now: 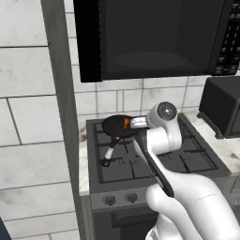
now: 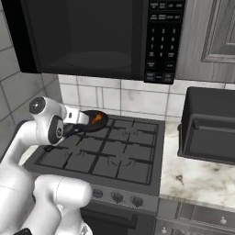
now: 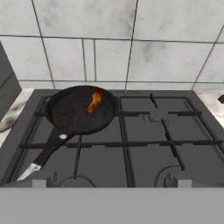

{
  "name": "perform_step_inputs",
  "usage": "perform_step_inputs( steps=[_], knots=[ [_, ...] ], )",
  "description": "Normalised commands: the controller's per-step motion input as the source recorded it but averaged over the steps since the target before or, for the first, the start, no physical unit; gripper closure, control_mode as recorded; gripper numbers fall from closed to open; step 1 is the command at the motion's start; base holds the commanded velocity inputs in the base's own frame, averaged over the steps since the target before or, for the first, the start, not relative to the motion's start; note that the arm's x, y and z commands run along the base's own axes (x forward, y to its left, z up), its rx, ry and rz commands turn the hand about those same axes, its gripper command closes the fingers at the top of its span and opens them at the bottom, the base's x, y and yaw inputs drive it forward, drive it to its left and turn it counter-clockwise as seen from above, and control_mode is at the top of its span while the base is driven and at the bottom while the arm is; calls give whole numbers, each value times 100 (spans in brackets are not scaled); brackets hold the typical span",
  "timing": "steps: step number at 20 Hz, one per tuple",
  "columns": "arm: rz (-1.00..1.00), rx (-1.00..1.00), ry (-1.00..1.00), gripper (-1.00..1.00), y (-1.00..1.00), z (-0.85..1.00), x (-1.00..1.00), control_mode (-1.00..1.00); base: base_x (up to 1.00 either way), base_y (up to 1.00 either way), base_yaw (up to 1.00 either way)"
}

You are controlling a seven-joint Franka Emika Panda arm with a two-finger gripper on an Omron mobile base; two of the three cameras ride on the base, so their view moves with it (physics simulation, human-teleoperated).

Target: Take the chicken drumsticks from the pan and place one on each plate on the dining counter.

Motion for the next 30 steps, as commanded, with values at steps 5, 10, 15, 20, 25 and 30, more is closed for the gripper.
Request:
perform_step_inputs(
  steps=[5, 10, 15, 20, 25, 30],
  knots=[
    [0, 0, 13, -100, 1, -8, 49, -100, 0, 0, 0],
    [0, 0, 12, -100, 7, -34, 23, -100, 0, 0, 0],
    [0, 1, 15, -100, 6, -34, 40, -100, 0, 0, 0],
    [0, 1, 3, -100, 6, -28, 37, -100, 0, 0, 0],
    [0, 0, 0, -100, 6, -28, 46, -100, 0, 0, 0],
    [0, 0, 0, -100, 9, -33, 51, -100, 0, 0, 0]
  ],
)
